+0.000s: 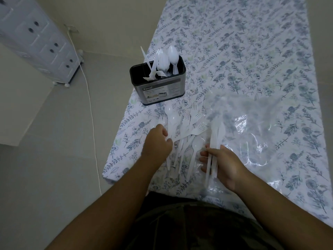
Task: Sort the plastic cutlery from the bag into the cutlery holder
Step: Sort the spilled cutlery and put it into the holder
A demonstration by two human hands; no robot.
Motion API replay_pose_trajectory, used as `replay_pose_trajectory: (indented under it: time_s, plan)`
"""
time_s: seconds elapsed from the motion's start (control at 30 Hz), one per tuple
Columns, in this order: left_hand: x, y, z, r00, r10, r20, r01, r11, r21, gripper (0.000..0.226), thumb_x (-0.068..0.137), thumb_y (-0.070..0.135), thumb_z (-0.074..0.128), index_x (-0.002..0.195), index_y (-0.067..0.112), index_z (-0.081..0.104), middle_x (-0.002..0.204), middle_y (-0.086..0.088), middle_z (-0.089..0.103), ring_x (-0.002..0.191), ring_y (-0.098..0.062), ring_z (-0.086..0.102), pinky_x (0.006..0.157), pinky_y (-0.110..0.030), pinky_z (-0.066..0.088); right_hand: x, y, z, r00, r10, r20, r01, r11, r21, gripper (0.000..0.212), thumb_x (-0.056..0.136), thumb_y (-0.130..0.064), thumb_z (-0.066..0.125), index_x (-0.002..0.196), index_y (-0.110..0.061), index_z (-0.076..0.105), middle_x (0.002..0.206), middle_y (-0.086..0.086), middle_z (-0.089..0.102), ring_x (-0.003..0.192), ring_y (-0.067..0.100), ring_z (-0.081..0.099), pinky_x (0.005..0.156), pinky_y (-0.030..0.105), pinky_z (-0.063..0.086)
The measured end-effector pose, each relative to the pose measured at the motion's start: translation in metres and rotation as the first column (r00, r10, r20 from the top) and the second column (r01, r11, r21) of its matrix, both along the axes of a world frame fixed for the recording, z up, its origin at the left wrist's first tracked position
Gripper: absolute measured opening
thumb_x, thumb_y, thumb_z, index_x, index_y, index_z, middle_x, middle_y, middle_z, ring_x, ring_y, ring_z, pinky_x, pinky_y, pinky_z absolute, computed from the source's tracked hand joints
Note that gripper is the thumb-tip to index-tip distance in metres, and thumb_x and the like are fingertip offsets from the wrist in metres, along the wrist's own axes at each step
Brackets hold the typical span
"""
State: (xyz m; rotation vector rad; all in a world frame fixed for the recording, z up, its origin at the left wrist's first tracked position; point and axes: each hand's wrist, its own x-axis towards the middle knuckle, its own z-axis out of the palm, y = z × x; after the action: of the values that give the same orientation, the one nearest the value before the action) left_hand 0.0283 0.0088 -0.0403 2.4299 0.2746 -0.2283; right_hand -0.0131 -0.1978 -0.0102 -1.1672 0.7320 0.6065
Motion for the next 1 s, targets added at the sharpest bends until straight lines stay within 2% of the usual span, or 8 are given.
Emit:
replay_pose_trajectory:
  time_s: [0.07, 0.17, 0.3, 0.5, 0.6, 0.73, 0.9, 1.0]
  plan:
    - [-0.009, -0.001, -0.001, 1.000, -0.007, 0.030, 0.007, 1.000, -0.010, 0.014, 0.086, 0.014, 0.067, 0.087, 0.016, 0.054, 0.079, 0.002, 0.052, 0.065, -0.007, 0.047, 0.055, -0.019, 0.032, -0.001, 0.000, -0.001, 1.000, -0.021, -0.008, 0.021, 1.000, 0.011, 0.010, 0.100, -0.005, 0.053, 0.103, -0.010, 0.061, 0.084, 0.012, 0.067, 0.073, 0.026, 0.064, 0.068, 0.040, 0.053]
    - [-0.018, -0.015, -0.003, 0.991, -0.118, 0.063, 0.117, 0.993, 0.021, 0.008, 0.090, 0.021, 0.063, 0.093, 0.016, 0.057, 0.084, 0.004, 0.051, 0.070, -0.009, 0.049, 0.057, -0.019, 0.035, 0.000, 0.000, -0.002, 0.999, -0.020, -0.025, 0.019, 1.000, -0.018, 0.015, 0.100, -0.004, 0.049, 0.106, -0.013, 0.060, 0.075, 0.008, 0.059, 0.058, 0.018, 0.050, 0.054, 0.032, 0.043]
    - [-0.013, -0.029, -0.011, 0.974, -0.220, 0.051, 0.216, 0.973, 0.079, 0.027, 0.094, 0.024, 0.058, 0.119, 0.015, 0.058, 0.108, -0.003, 0.059, 0.093, -0.018, 0.061, 0.078, -0.033, 0.053, 0.003, -0.002, -0.003, 0.998, -0.016, -0.056, 0.015, 1.000, -0.019, 0.015, 0.100, -0.009, 0.049, 0.105, -0.017, 0.060, 0.064, 0.001, 0.050, 0.054, 0.015, 0.043, 0.052, 0.031, 0.037]
    - [0.001, -0.025, -0.011, 0.993, -0.120, -0.004, 0.120, 0.987, 0.108, 0.013, 0.096, 0.025, 0.056, 0.092, 0.013, 0.058, 0.089, -0.002, 0.060, 0.080, -0.017, 0.058, 0.067, -0.032, 0.050, -0.001, -0.003, -0.003, 0.998, 0.010, -0.065, -0.013, 0.999, -0.040, 0.015, 0.101, -0.011, 0.049, 0.105, -0.018, 0.062, 0.069, 0.002, 0.053, 0.064, 0.019, 0.050, 0.062, 0.035, 0.042]
    - [-0.002, -0.019, -0.010, 1.000, -0.010, -0.001, 0.010, 0.999, 0.038, 0.012, 0.096, 0.022, 0.057, 0.091, 0.011, 0.058, 0.077, -0.001, 0.060, 0.069, -0.016, 0.060, 0.060, -0.030, 0.051, -0.001, -0.005, -0.004, 0.998, 0.005, -0.067, -0.008, 0.999, -0.043, 0.015, 0.101, -0.012, 0.050, 0.105, -0.017, 0.062, 0.072, 0.004, 0.055, 0.066, 0.021, 0.052, 0.063, 0.035, 0.045]
    - [-0.009, -0.011, -0.008, 0.995, 0.096, 0.020, -0.096, 0.995, -0.020, 0.015, 0.093, 0.020, 0.062, 0.093, 0.013, 0.049, 0.070, 0.000, 0.056, 0.059, -0.012, 0.053, 0.051, -0.026, 0.042, 0.001, -0.004, -0.003, 0.998, -0.005, -0.061, 0.002, 0.999, -0.052, 0.016, 0.100, -0.009, 0.049, 0.107, -0.014, 0.063, 0.080, 0.008, 0.058, 0.065, 0.020, 0.050, 0.059, 0.033, 0.044]
    - [-0.008, -0.019, -0.008, 0.994, -0.103, 0.030, 0.100, 0.991, 0.085, 0.014, 0.092, 0.021, 0.061, 0.084, 0.012, 0.056, 0.071, -0.001, 0.058, 0.063, -0.016, 0.055, 0.058, -0.035, 0.051, 0.000, -0.001, -0.003, 0.998, 0.008, -0.055, -0.012, 0.997, -0.073, 0.017, 0.101, -0.011, 0.050, 0.111, -0.016, 0.062, 0.066, 0.002, 0.051, 0.054, 0.014, 0.040, 0.052, 0.030, 0.034]
    - [-0.004, -0.022, -0.011, 0.989, -0.143, -0.029, 0.146, 0.974, 0.170, 0.019, 0.091, 0.028, 0.061, 0.087, 0.009, 0.060, 0.078, -0.003, 0.062, 0.072, -0.019, 0.060, 0.063, -0.035, 0.053, 0.000, -0.002, -0.001, 0.998, 0.012, -0.059, -0.016, 0.997, -0.071, 0.017, 0.101, -0.015, 0.053, 0.112, -0.015, 0.066, 0.065, 0.002, 0.050, 0.054, 0.015, 0.042, 0.053, 0.030, 0.036]
